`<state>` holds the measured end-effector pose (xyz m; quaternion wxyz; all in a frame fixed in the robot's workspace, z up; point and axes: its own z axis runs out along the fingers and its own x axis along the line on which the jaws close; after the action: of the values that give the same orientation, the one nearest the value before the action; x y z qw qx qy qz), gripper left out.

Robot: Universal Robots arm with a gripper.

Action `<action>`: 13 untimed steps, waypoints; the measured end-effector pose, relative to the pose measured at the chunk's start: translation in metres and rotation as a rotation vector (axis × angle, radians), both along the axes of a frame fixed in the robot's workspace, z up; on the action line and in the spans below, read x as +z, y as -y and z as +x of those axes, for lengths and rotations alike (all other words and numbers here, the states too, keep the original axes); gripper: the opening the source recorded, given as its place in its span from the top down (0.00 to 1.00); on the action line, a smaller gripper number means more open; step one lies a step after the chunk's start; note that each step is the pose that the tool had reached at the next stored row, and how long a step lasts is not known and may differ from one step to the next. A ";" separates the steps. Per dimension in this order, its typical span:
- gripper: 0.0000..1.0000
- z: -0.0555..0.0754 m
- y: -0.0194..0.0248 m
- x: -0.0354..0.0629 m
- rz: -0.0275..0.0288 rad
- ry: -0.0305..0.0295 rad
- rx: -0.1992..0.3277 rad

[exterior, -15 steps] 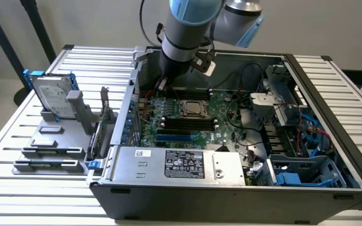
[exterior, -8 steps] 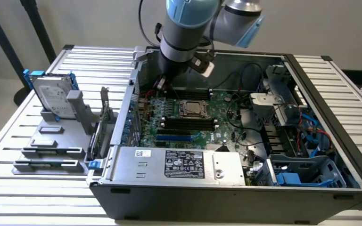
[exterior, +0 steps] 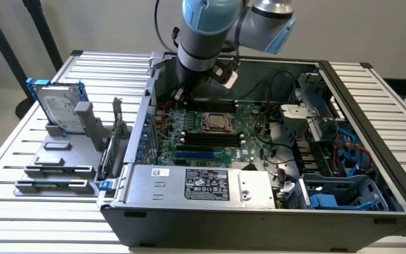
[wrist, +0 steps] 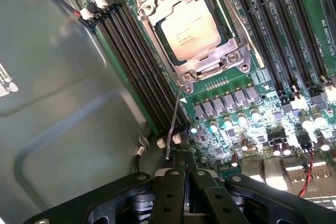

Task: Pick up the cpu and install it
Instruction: 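Install the first cpu locking lever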

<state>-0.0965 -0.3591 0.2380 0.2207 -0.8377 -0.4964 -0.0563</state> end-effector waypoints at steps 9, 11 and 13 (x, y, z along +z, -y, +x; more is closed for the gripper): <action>0.89 0.000 -0.0013 -0.0055 0.0125 0.0064 -0.055; 0.89 0.000 -0.0014 -0.0051 0.0128 0.0106 -0.068; 0.89 0.000 -0.0015 -0.0032 0.0130 0.0146 -0.079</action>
<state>-0.0966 -0.3576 0.2348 0.2201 -0.8548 -0.4641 -0.0743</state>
